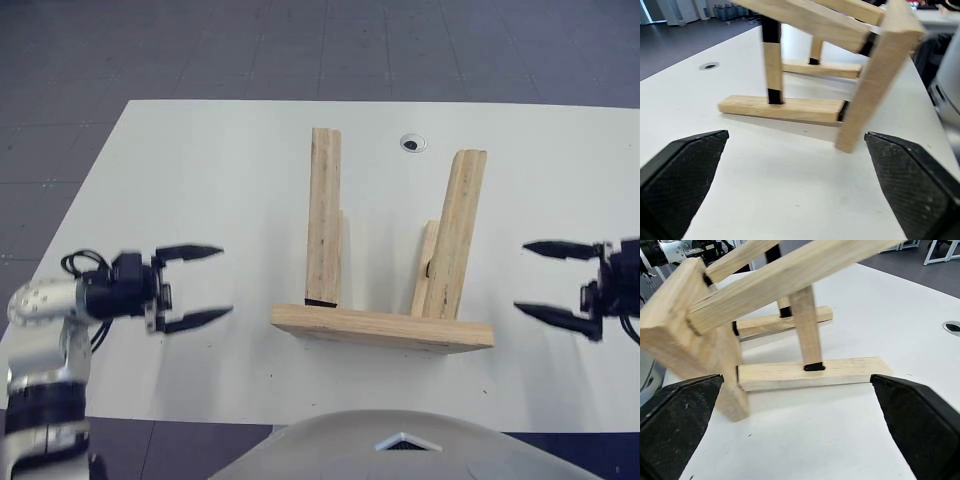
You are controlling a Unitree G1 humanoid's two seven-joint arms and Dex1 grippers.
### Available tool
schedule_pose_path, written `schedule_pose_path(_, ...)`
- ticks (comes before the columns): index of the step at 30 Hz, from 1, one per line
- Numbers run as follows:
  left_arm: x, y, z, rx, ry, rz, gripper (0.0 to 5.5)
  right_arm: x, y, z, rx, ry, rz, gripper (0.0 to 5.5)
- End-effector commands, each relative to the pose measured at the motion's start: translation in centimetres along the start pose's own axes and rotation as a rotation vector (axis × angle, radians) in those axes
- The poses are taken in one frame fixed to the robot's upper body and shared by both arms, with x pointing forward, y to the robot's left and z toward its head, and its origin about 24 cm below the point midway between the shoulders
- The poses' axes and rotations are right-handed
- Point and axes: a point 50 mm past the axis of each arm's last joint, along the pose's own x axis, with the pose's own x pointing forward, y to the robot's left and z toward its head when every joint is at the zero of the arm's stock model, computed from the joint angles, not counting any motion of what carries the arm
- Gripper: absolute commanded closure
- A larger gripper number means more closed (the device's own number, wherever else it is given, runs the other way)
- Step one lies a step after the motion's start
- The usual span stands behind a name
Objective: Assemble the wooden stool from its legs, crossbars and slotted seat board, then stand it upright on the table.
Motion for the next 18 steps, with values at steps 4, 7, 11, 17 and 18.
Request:
schedule_pose_path(4, 1.0, -2.8, 1.2, 0.129, 0.009, -0.149, 0.47, -0.9, 3.4, -0.3, -0.047, 0.169, 0.159, 0.03)
schedule_pose_path(7, 2.9, -2.3, 1.5, 0.16, -0.057, -0.103, 0.47, 1.2, 3.6, -0.1, -0.097, 0.155, 0.206, 0.03)
schedule_pose_path(11, 4.9, -1.4, 1.2, 0.182, -0.078, -0.05, 0.47, 3.7, 3.8, 0.2, -0.153, 0.122, 0.247, 0.03)
schedule_pose_path(17, 6.6, -0.4, 1.0, 0.203, -0.079, -0.017, 0.47, 6.5, 4.0, 0.2, -0.188, 0.088, 0.303, 0.03)
schedule_pose_path(18, 6.7, -0.4, 1.0, 0.208, -0.08, -0.023, 0.47, 6.8, 4.1, 0.3, -0.192, 0.084, 0.306, 0.03)
